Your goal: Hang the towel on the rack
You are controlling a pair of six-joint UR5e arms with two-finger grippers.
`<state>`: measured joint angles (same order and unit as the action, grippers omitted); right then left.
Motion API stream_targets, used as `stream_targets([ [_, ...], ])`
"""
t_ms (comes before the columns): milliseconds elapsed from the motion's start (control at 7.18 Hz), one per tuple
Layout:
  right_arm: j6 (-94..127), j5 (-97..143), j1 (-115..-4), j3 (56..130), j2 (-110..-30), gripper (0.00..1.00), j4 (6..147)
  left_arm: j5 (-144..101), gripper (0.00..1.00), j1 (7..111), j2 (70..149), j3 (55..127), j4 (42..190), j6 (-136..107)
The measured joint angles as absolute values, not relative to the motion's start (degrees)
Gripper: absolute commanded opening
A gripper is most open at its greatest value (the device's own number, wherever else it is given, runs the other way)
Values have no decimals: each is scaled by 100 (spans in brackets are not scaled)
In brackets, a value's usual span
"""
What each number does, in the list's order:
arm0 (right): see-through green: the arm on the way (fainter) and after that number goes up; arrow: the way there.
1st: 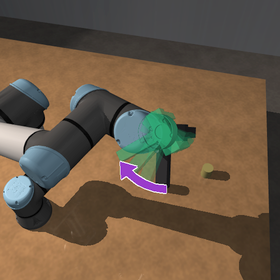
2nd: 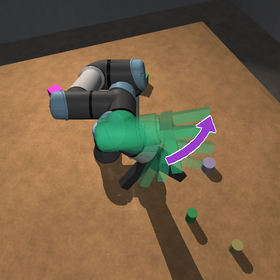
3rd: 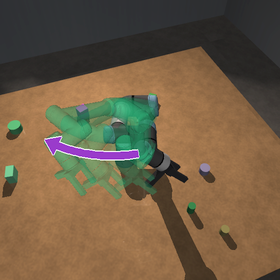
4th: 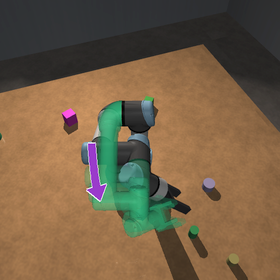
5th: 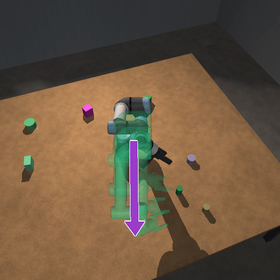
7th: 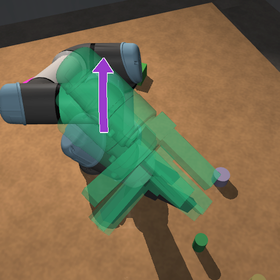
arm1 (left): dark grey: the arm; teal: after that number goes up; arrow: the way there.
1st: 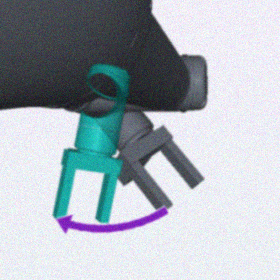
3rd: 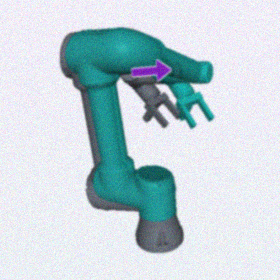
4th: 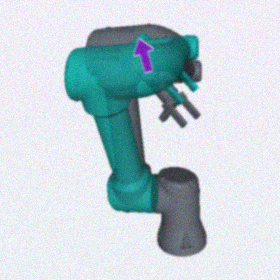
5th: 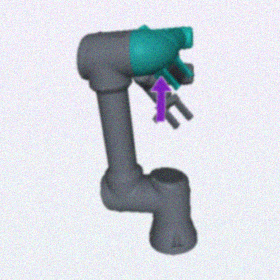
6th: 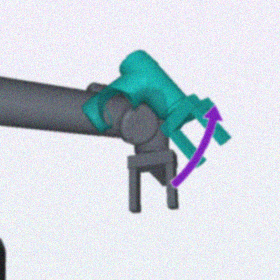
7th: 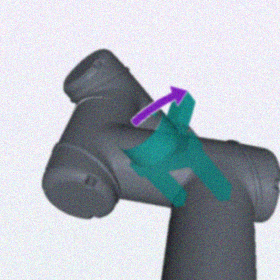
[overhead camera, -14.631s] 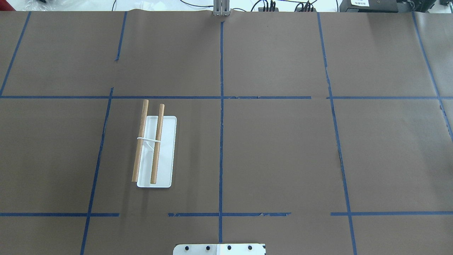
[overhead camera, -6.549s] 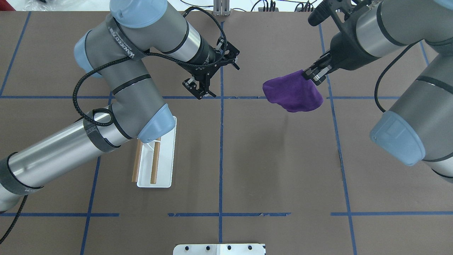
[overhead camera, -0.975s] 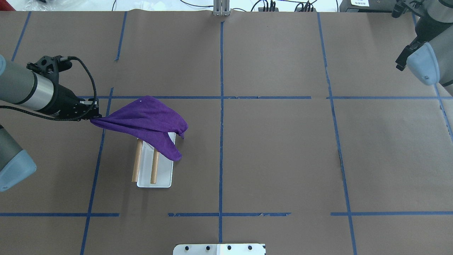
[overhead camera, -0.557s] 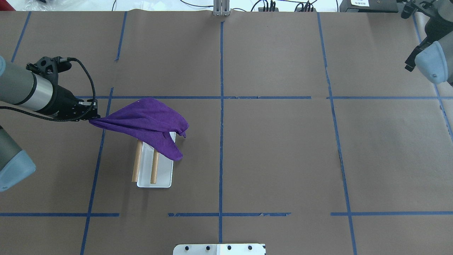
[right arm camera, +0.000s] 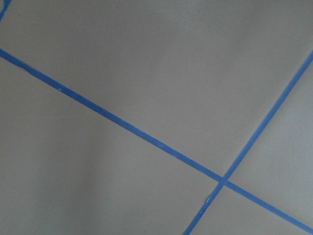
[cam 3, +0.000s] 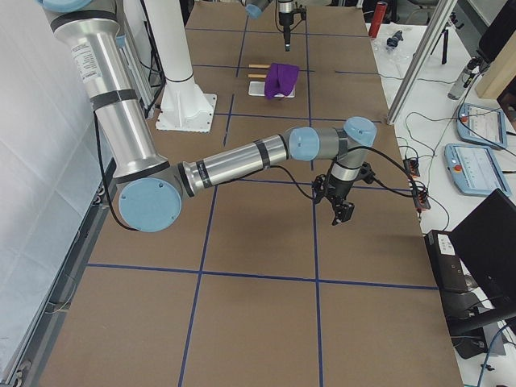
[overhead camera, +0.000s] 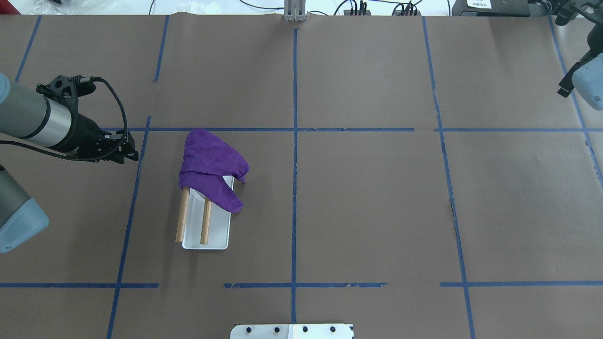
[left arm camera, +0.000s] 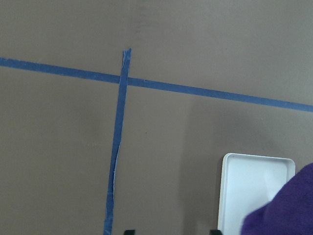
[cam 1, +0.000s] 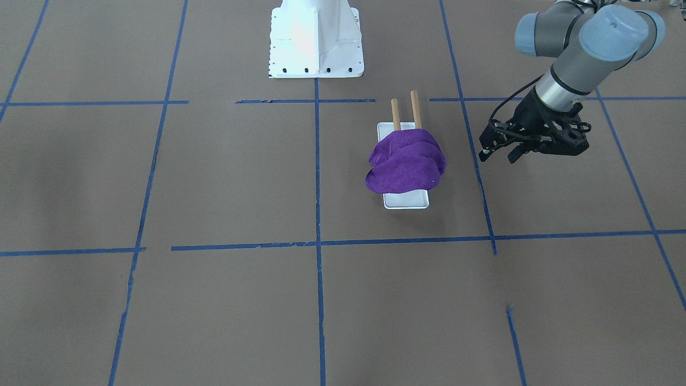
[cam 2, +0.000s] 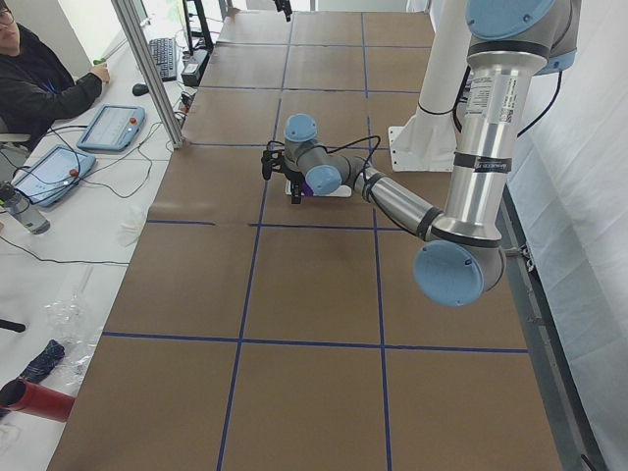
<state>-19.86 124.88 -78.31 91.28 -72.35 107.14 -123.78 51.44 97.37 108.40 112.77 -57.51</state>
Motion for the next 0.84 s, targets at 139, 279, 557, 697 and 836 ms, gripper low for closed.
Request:
stream_targets([
  [139, -1970, 12509, -8024, 9123, -7413, 100, 10712, -12394, 100, 5382, 9567, 10839, 11241, -5070],
  [279, -1959, 12538, -8216, 9118, -7642, 100, 10708, -12404, 100, 5713, 9401, 10827, 11086, -4171],
  [557, -1910, 12734, -8497, 9101, -8070, 100, 10677, -12409, 100, 6605, 9306, 10777, 10213, -1951],
  [697, -1875, 12849, -8624, 9094, -8268, 100, 10560, -12411, 100, 7135, 9288, 10668, 9801, -838],
  [836, -1764, 12932, -8729, 9092, -8481, 100, 10286, -12415, 100, 7652, 9230, 10469, 9599, 64],
])
